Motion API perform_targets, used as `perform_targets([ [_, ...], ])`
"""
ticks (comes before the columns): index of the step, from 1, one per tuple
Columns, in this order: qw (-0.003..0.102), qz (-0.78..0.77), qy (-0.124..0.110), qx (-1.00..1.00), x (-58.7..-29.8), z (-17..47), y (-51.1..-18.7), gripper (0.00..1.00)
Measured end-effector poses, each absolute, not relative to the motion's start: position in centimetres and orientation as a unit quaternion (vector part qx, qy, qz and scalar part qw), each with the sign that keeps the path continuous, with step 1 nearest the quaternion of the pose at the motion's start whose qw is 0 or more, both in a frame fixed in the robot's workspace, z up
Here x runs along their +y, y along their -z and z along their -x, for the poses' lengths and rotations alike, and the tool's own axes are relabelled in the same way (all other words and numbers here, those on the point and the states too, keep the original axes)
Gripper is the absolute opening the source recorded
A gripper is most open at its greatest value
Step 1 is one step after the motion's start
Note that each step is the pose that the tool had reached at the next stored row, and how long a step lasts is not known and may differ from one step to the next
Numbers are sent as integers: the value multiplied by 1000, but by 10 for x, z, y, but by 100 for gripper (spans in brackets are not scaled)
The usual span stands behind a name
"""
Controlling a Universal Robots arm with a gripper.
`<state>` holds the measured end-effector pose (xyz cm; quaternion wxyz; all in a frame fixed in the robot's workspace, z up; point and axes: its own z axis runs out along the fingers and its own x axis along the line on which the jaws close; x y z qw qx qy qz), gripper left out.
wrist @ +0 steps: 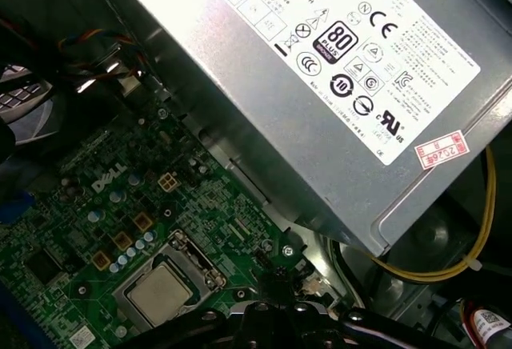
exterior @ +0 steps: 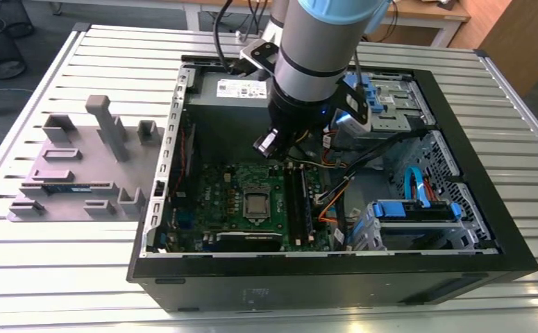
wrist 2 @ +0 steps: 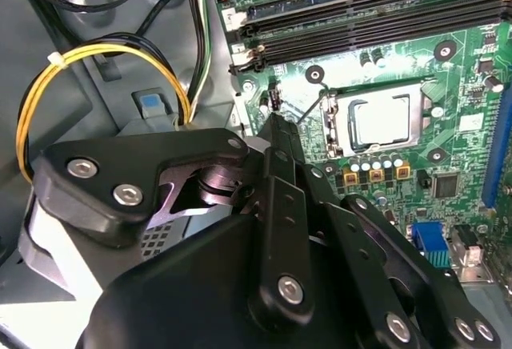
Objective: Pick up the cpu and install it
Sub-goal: 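Install the first cpu locking lever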
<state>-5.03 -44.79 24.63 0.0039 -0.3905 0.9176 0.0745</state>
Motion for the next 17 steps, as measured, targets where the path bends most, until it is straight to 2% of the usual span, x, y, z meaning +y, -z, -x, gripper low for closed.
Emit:
perform_targets([
  [17, 2, 391, -71, 918, -448, 50, -241, 11],
])
